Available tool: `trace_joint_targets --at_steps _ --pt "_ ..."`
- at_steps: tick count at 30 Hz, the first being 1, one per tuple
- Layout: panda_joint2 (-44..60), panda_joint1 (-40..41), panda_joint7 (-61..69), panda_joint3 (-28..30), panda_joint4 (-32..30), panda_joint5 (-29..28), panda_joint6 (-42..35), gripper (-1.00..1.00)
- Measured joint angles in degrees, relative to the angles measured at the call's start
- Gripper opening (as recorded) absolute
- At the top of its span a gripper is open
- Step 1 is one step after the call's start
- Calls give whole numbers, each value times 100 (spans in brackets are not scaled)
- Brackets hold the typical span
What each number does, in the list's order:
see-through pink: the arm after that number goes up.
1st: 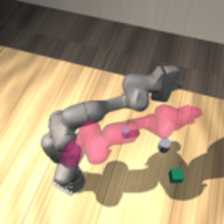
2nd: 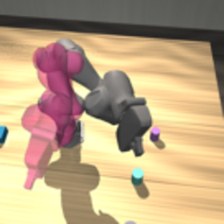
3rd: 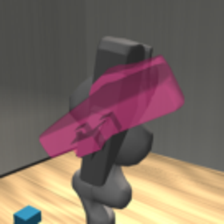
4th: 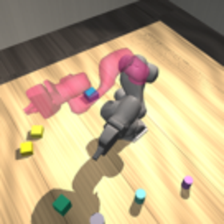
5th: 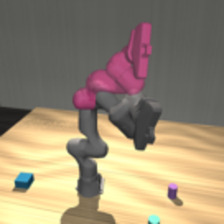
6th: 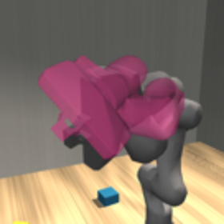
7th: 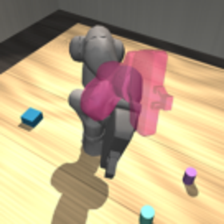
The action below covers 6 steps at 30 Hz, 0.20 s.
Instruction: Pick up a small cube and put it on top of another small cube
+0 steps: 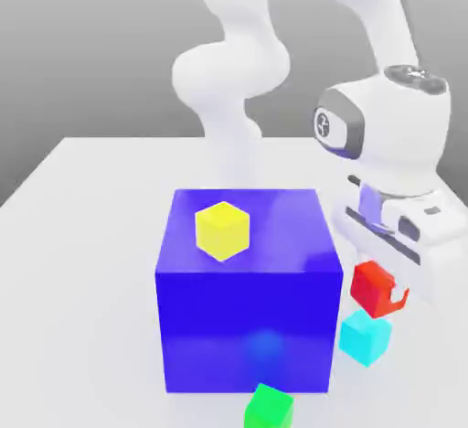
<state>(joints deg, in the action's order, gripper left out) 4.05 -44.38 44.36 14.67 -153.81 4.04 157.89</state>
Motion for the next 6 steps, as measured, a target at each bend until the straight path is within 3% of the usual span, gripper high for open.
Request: trace_joint_targets --at_steps 3,4,6 --pt "307 40 137 -62 -18 192 295 -100" --pt "394 56 173 -84 -25 243 379 100" --pt "394 56 173 -84 -25 243 378 100"
